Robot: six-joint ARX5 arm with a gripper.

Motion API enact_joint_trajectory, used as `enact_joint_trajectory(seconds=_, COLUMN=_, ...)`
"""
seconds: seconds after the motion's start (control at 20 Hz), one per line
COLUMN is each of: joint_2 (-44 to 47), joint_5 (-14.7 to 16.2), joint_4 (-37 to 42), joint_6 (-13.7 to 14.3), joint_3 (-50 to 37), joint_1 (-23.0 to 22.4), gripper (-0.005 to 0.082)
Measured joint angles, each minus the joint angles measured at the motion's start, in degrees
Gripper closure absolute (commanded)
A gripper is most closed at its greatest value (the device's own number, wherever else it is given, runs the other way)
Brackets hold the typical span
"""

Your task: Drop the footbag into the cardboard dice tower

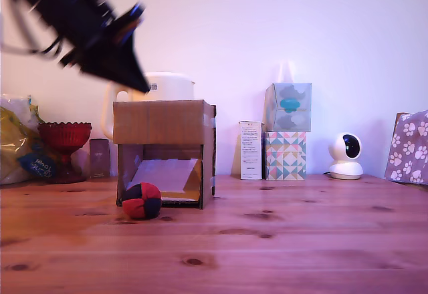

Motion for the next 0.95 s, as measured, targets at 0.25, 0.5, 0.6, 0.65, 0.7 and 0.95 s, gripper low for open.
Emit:
enact_joint_trajectory(seconds=0.25, joint_2=-11.41, joint_5=-0.07, joint_4=19.69, joint_6=-1.51, joint_3=-18.84, joint_1=1.03, gripper=0.0791)
enact_joint_trajectory(seconds=0.5, joint_2=-21.40, joint_5=-1.81, joint_4=22.27, joint_6=-4.26, joint_3=-31.95, joint_1=3.08, gripper=0.0791)
enact_joint_trajectory(seconds=0.6, joint_2=-26.69, joint_5=-3.04, joint_4=20.15, joint_6=-5.27, joint_3=-35.36, joint_1=3.82, gripper=0.0791)
enact_joint_trajectory(seconds=0.65, joint_2=-29.90, joint_5=-3.67, joint_4=17.92, joint_6=-5.81, joint_3=-36.06, joint_1=4.09, gripper=0.0791)
enact_joint_trajectory(seconds=0.7, joint_2=-33.14, joint_5=-4.26, joint_4=15.50, joint_6=-5.88, joint_3=-36.17, joint_1=4.22, gripper=0.0791)
enact_joint_trajectory(seconds=0.95, joint_2=-45.18, joint_5=-5.95, joint_4=5.44, joint_6=-7.08, joint_3=-36.02, joint_1=4.33, gripper=0.0791)
